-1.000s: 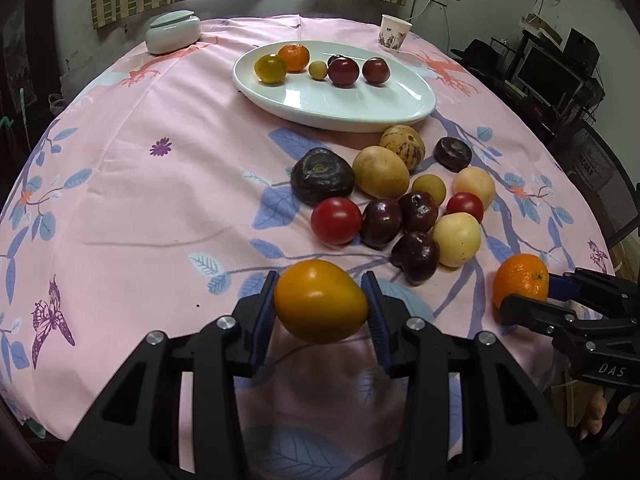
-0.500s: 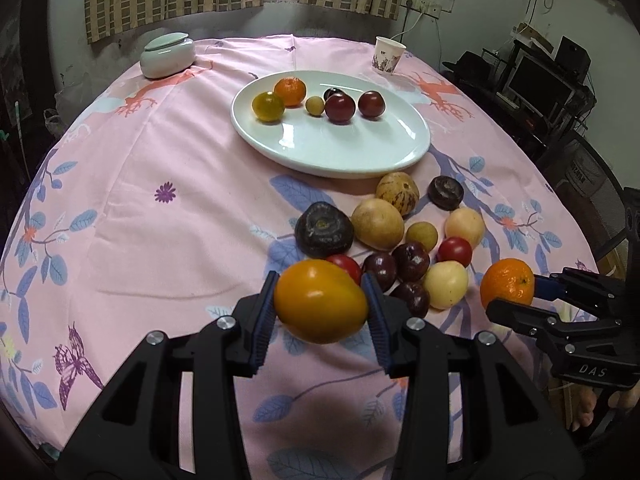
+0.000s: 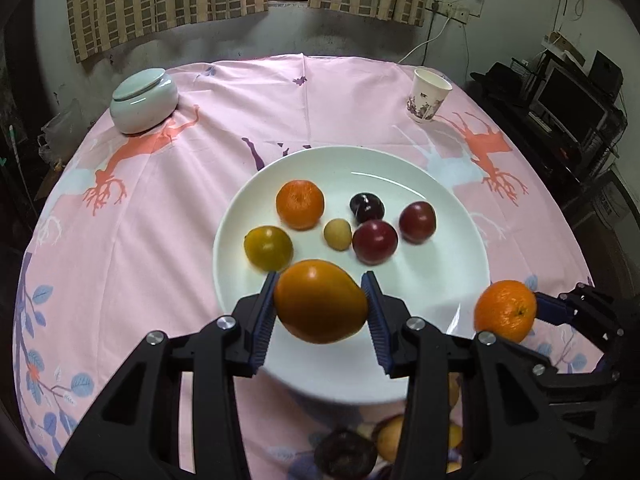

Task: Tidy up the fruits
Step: 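Carry both fruits onto the white plate and release them, then grasp a dark plum with the left tool while the right tool grasps a yellow pear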

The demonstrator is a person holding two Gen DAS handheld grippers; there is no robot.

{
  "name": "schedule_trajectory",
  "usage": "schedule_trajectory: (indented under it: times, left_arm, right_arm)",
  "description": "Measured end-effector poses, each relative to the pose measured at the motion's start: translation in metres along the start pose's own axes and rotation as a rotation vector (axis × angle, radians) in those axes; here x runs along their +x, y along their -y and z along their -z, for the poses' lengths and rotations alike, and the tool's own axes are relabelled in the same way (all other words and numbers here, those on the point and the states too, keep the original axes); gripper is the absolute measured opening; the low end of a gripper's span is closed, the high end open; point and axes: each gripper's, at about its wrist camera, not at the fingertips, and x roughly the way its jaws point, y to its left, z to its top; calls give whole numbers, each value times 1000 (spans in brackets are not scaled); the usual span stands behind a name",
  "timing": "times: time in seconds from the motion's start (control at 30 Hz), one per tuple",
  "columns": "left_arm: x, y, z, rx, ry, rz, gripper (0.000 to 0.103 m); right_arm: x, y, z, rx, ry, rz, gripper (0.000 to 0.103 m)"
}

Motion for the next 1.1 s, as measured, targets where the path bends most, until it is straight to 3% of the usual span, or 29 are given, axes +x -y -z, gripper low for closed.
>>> schedule_trajectory:
  times: [0.17,0.47,0.53,0.7,0.83,1.0,1.1]
  left_arm:
    - [41,-3,-16,-35,-64,0,43]
    - [60,-8,-30,-50,-74,-8,44]
    - [59,-8,-34,-58,-71,-10,66]
    - [18,-13,-30,-48,9,-15,70]
    - [-39,-19,5,-36,107,-4,89]
    - [-86,-14,80,-2,169,-34,92]
    - [-96,-16,128,-36,159,-26,94]
  right_arm:
    - [42,11,-20,11,-44,-3,47]
    - [66,11,-33,-38,-38,28,48]
    - [67,8,-36,-60,-23,67,67]
    - [35,9,-32,-55,25,70,68]
    - [-15,15,-4,-19,38,35,77]
    - [-66,16,61,29,47,23,90]
    - [-84,10,105,68,48,34,91]
